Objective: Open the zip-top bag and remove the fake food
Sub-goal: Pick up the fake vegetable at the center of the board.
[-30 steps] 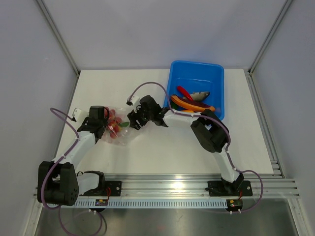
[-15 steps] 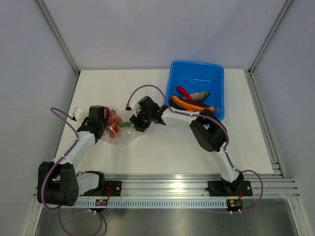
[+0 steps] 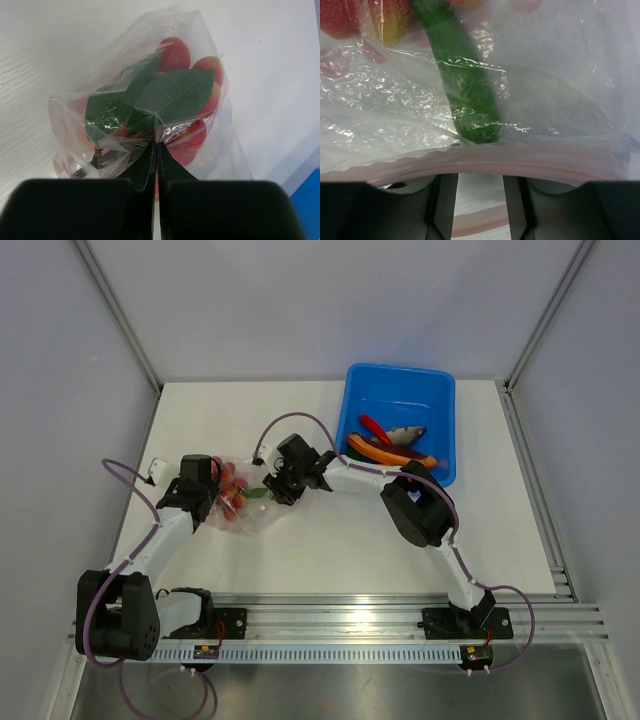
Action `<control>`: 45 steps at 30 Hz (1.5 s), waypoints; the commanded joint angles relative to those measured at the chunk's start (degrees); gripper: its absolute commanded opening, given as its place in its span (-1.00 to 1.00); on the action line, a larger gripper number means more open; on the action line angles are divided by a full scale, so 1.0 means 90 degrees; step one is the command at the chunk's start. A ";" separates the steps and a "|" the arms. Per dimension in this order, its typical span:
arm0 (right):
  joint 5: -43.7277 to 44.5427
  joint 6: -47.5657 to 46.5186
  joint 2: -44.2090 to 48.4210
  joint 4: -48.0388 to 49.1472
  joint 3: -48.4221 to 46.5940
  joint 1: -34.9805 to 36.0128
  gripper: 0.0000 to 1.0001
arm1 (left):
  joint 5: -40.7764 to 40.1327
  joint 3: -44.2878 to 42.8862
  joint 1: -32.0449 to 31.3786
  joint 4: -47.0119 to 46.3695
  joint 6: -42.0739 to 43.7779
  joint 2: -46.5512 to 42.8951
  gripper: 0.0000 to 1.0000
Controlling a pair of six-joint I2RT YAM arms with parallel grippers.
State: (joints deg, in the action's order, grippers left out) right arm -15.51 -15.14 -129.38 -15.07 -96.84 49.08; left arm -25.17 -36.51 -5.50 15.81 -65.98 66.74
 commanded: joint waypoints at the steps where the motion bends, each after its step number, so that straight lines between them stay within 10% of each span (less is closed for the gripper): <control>1: 0.0199 -0.0164 -0.0097 -0.0219 -0.0334 0.0045 -0.08 | 0.0091 -0.0211 0.0025 -0.0224 0.0084 -0.0179 -1.00; 12: 0.0414 -0.0027 -0.0214 -0.0132 -0.0461 0.0045 -0.35 | 0.0160 -0.0211 0.0025 -0.0253 0.0114 -0.0228 -1.00; 22: 0.0502 -0.0008 -0.0039 -0.0035 -0.0295 0.0045 -1.00 | 0.0101 -0.0201 0.0025 -0.0195 0.0036 -0.0238 -1.00; 45: 0.2055 0.0246 0.1211 -0.1215 0.0037 0.0045 -1.00 | -0.0221 -0.0123 0.0025 0.0410 -0.0910 -0.0482 -1.00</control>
State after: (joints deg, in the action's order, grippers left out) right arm -1.76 -14.35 -123.70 -22.48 -94.52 49.08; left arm -25.19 -36.51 -5.50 18.65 -71.40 64.03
